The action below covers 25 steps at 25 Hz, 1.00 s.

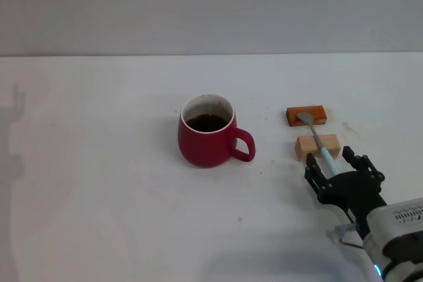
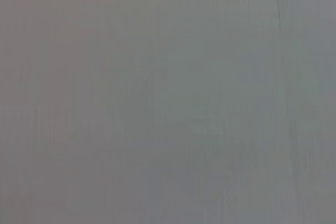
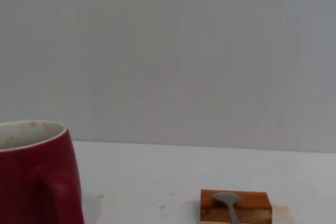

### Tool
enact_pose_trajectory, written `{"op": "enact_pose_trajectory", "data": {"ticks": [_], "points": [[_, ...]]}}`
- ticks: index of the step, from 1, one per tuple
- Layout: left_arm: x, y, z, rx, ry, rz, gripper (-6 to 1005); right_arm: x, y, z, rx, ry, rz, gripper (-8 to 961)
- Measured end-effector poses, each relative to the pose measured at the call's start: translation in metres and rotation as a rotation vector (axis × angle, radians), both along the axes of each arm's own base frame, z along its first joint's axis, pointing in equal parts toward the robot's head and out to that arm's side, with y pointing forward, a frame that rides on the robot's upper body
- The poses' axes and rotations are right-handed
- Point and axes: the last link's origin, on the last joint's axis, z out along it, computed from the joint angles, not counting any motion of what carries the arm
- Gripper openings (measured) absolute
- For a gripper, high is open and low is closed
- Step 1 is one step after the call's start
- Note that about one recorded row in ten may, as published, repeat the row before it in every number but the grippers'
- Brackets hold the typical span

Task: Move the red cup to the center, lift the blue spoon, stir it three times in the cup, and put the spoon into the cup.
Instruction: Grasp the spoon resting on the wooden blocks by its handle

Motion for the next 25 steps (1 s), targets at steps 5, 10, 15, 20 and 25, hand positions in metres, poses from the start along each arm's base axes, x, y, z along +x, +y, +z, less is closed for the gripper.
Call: {"op": "enact_pose_trajectory", "data": {"ticks": [5,10,15,20,25], "points": [[0.0019,0.0028,0.0015,0.001,0.003,-0.006,751,-0.0010,0.0046,-0.0002,-0.006,-0.002,0.000,688],[0.0030,0.0046,0.0025,0.001,0.004,-0.010,751,-0.0012,0.0053,-0.0010,-0.012,-0.003,0.000,687],[0.0032,0.0052,0.0028,0.001,0.005,-0.011,751,-0.0010,0.0050,-0.0011,-0.012,-0.003,-0.001,638],[0.0028,0.0054,0.0038,0.001,0.007,-0.010,750,-0.0006,0.0039,-0.0013,-0.012,-0.001,-0.004,562],[0.0024,0.0052,0.0046,0.003,0.008,-0.010,750,-0.0006,0.0029,-0.0015,-0.012,0.002,-0.006,519]]}}
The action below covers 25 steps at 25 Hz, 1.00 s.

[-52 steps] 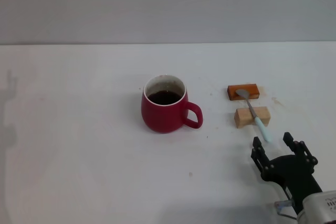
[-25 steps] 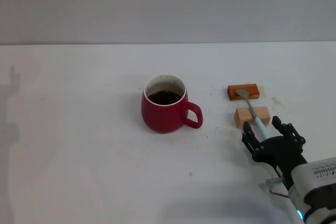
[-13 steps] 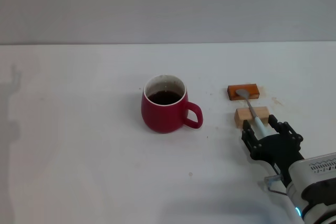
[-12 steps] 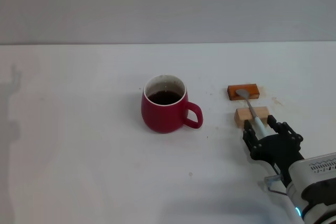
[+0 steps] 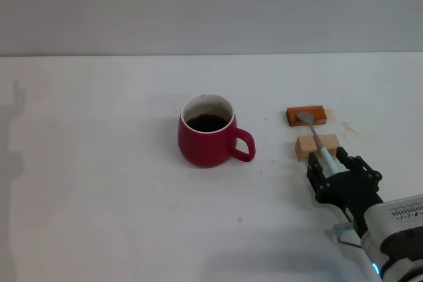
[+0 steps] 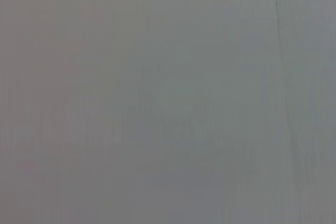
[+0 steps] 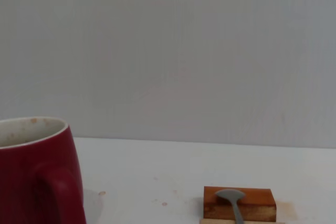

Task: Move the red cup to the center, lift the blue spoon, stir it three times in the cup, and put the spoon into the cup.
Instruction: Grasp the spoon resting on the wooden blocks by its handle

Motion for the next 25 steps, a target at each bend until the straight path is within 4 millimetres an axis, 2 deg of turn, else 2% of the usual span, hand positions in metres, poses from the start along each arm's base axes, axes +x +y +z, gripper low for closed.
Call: {"op": "enact_pose_trajectory", "data": {"ticks": [4,17,25], "points": [[-0.0013,-0.0013,0.0002,0.001,0.000,0.003,750,0.0002,-0.0008,0.0001,0.002,0.002,-0.002,514],[-0.0040,-0.0048,-0.0002,0.002,0.000,0.010,750,0.0003,-0.0021,0.0003,0.005,0.006,-0.004,338],[-0.0043,-0.0075,-0.0002,0.010,0.001,0.007,750,0.0014,-0.0033,0.0007,0.008,0.006,-0.007,331]]}}
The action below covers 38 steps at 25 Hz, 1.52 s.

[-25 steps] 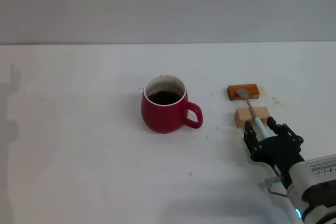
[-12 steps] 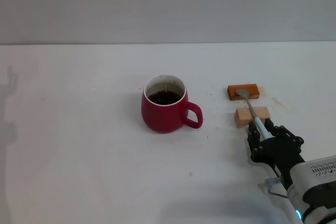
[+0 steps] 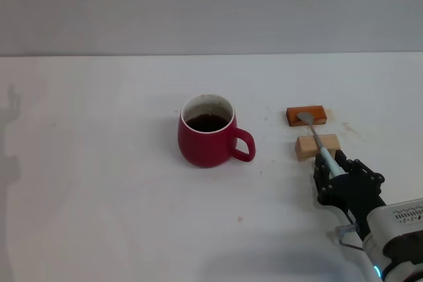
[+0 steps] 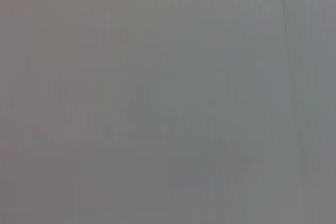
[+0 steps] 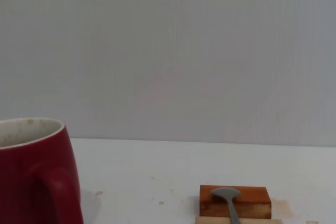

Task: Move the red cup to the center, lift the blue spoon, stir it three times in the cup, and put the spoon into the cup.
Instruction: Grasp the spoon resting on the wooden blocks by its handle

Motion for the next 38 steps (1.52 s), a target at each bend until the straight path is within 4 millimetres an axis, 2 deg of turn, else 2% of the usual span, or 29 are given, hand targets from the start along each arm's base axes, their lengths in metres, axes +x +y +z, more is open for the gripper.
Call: {"op": "enact_pose_trajectory", "data": {"ticks": [11,16,38], "points": [[-0.0013,-0.0029,-0.0001,0.005,0.001,0.001,749,-0.0010,0.0021,0.0016,0.011,0.005,-0.001,307],[-0.0017,-0.0036,0.0001,0.007,0.001,0.002,749,-0.0008,0.0026,0.0022,0.014,0.005,-0.003,259],[-0.0005,-0.0025,0.0002,0.007,0.001,-0.002,749,0.0007,0.0015,0.0006,0.000,0.001,-0.008,210]]}}
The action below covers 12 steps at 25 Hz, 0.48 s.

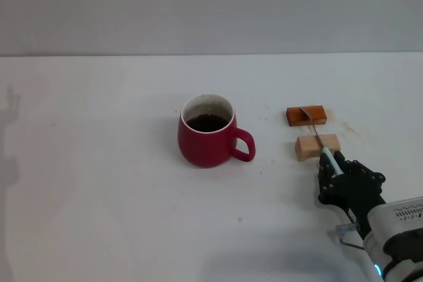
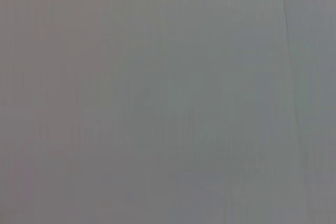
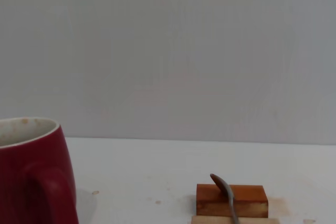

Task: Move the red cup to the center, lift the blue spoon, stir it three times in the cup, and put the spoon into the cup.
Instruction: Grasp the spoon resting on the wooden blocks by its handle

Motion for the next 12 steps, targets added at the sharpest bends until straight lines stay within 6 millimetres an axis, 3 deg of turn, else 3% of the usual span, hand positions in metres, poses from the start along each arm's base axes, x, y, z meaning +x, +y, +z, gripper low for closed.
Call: {"op": "enact_pose_trajectory", "data": {"ticks": [12], "points": [[-0.0009,-0.0008,0.0003,0.000,0.001,0.002,749,-0.0007,0.0012,-0.0010,-0.008,-0.001,0.001,181]]}}
